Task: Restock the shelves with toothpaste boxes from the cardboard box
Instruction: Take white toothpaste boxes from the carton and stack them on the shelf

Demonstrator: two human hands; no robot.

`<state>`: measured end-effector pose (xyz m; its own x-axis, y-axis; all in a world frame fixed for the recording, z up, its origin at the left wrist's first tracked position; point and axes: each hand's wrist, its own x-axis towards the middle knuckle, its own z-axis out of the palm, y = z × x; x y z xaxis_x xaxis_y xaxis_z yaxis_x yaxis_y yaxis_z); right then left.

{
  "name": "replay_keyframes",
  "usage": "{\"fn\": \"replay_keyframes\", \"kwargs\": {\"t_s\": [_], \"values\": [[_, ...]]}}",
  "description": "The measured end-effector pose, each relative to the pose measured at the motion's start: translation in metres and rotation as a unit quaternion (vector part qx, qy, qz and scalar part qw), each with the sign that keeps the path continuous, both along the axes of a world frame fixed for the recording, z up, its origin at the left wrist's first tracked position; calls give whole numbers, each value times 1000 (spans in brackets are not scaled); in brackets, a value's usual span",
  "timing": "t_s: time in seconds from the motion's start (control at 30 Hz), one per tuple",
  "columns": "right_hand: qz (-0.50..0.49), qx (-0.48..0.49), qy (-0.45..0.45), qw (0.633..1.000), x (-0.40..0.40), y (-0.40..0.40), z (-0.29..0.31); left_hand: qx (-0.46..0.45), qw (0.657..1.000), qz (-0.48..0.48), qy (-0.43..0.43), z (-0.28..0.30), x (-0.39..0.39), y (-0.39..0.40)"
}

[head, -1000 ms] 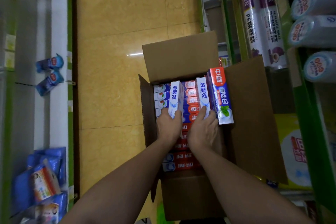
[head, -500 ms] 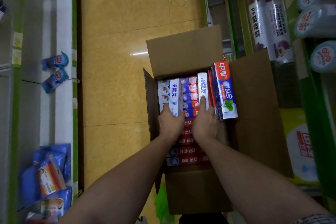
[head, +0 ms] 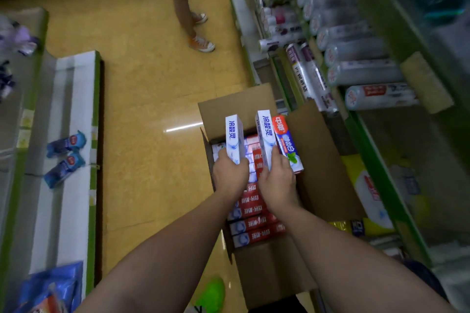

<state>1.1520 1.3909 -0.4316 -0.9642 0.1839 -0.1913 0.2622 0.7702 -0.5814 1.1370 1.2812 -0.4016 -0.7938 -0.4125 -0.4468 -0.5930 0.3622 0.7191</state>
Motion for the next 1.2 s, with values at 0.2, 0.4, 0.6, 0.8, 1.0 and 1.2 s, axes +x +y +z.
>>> {"fn": "replay_keyframes", "kwargs": {"t_s": [0.2,0.4,0.6,0.8,1.0,1.2], "values": [[-47,0,96,994,19,-16,71,7,997,-38,74,77,12,-8],[-98,12,208,973,63,-36,144,30,984,-71,162,153,45,-23],[-152,39,306,939,115,-40,217,47,963,-132,229,217,89,-35],[-196,84,379,900,165,-19,279,71,934,-180,301,281,122,-19],[-251,135,421,861,223,17,326,96,905,-250,331,326,171,26],[-298,167,440,830,302,59,359,122,865,-330,357,358,240,84]]}}
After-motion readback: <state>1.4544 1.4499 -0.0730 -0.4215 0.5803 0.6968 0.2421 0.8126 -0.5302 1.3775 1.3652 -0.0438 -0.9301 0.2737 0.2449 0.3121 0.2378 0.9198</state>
